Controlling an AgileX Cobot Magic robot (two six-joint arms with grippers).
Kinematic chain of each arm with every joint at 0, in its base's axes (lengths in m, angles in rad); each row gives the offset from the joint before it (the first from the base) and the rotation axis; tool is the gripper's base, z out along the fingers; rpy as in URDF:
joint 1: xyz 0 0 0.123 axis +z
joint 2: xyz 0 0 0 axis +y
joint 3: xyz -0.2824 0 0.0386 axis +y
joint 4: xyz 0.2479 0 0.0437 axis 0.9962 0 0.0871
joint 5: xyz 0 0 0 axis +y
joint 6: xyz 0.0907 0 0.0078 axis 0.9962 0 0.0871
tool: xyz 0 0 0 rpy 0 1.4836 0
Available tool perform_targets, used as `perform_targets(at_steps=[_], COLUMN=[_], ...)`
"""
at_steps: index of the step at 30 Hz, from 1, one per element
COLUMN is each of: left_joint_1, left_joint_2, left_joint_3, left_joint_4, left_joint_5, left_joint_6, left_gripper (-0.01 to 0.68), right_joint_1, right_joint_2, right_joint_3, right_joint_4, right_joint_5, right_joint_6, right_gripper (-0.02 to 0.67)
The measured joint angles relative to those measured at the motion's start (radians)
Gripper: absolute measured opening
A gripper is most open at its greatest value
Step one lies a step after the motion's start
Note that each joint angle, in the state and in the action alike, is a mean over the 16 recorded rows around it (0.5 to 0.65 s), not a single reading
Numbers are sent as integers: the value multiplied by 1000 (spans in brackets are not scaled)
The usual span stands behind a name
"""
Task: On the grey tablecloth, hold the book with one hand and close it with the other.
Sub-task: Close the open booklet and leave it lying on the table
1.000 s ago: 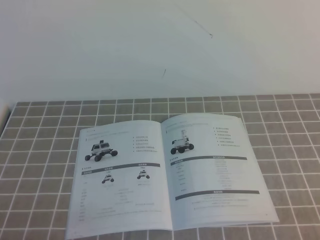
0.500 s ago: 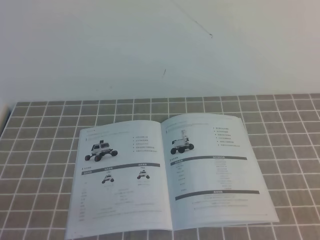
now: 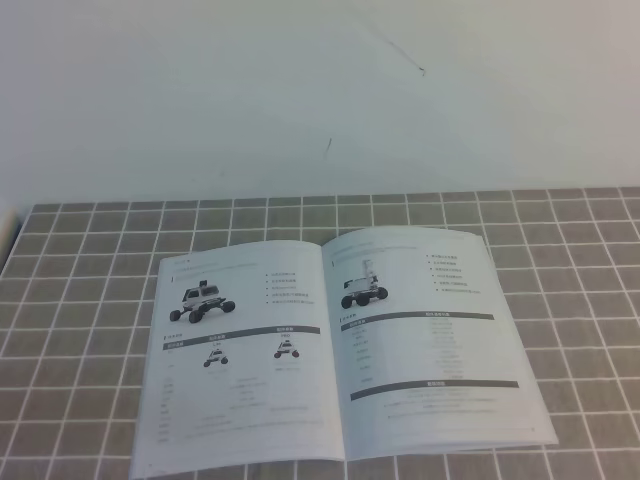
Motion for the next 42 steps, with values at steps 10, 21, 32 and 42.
perform_targets(at_steps=[10,21,32,42], left_joint_1=[0,0,0,0], left_joint_2=[3,190,578,854], left_joint_3=[-83,-327,-455,-463], left_joint_4=[-90,-142,-298,-767], left_joint_5=[163,582,778,807], left_joint_6=[-20,-11,97,422], left_gripper=[-3,-3,-3,-3], right_joint_1=[1,4,5,109], right_joint_2=[21,302,841,1354], right_joint_3=[-190,-508,-728,-891], right_joint_4=[20,164,606,818], right_joint_5=[282,872,1101,1181], right_joint_6=[73,24,-522,-896], right_gripper=[-3,-3,-3,-3])
